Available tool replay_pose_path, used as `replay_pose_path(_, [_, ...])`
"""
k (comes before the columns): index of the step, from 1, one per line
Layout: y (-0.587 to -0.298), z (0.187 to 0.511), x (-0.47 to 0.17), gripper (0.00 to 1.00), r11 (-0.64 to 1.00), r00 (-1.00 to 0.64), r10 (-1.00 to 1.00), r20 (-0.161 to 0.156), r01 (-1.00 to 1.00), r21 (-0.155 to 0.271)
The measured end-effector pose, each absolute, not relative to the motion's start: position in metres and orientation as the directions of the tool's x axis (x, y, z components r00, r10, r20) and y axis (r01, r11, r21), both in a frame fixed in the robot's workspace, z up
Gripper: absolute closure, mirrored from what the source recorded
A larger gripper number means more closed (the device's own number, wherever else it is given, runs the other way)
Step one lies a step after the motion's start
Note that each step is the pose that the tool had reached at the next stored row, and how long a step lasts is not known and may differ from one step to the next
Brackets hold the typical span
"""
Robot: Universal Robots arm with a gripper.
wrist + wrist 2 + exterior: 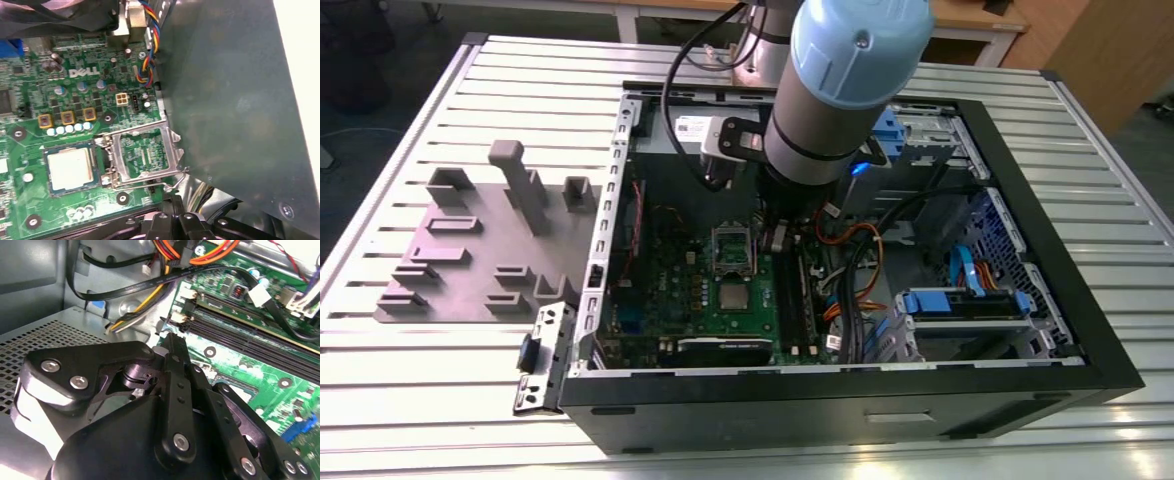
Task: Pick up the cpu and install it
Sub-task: 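Close the cpu cover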
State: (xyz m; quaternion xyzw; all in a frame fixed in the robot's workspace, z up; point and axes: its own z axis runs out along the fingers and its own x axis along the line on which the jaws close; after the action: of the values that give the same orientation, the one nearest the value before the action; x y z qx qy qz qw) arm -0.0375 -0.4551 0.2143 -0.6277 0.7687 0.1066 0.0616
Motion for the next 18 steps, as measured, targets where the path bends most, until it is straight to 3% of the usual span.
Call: replay_pose_path(18, [-0.444, 0.204, -0.036, 0.89, 0.188, -0.204, -0.948, -0.243, -0.978, 0.089])
